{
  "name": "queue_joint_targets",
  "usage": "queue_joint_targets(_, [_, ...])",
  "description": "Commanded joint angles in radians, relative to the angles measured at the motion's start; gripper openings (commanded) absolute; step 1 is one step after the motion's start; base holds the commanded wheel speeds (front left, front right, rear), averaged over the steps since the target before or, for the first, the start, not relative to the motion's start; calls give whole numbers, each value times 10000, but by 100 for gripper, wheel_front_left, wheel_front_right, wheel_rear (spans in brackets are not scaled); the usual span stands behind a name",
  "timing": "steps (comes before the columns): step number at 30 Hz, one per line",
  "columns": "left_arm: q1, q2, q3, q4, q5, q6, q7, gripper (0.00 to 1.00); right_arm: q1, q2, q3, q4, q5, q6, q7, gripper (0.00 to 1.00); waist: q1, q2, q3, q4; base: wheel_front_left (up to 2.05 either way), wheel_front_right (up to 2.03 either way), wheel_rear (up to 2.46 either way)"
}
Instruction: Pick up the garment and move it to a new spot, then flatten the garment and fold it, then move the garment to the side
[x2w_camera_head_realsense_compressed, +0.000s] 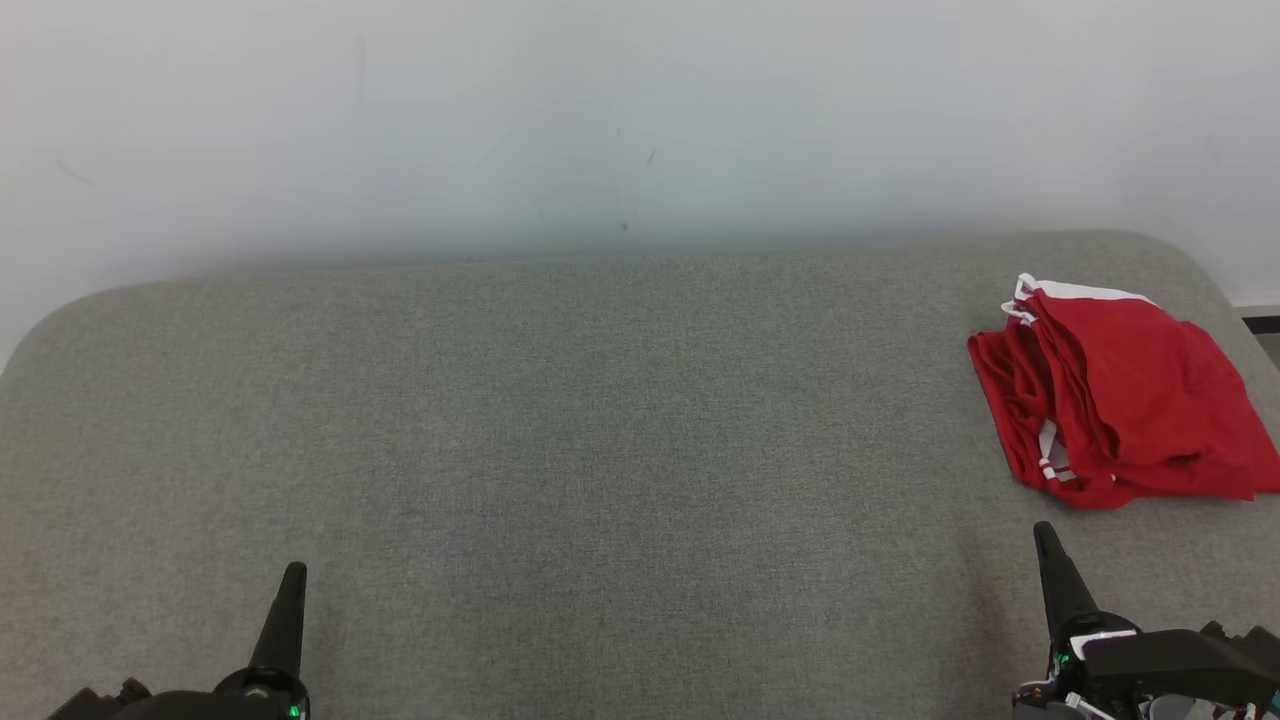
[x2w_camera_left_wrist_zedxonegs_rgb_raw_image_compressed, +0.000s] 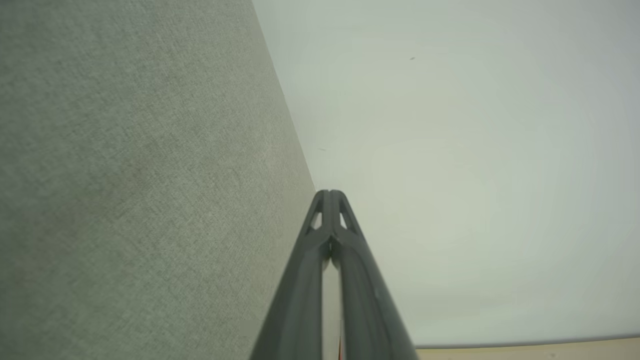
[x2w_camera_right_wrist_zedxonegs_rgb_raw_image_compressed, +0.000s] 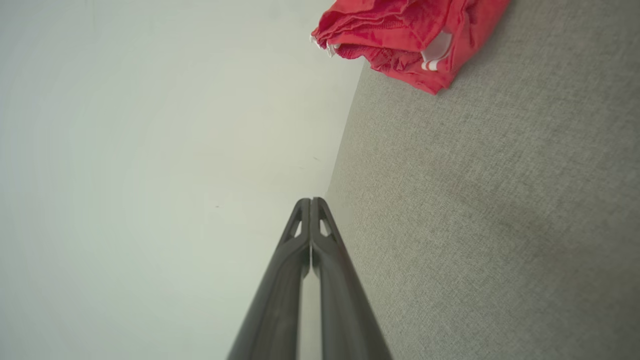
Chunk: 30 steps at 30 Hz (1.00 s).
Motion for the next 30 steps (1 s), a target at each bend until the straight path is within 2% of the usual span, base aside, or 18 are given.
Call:
queue_joint_targets(1, [-180, 56, 36, -88, -296, -25, 79, 0, -120, 12, -57, -89, 252, -18, 83, 0, 0, 0, 4, 4, 0, 0, 0])
queue_joint_targets(30, [-389, 72, 67, -87, -2342, -107, 606, 0, -201, 23, -327, -337, 2294, -22, 603, 0, 0, 0, 74, 60, 0, 0, 0])
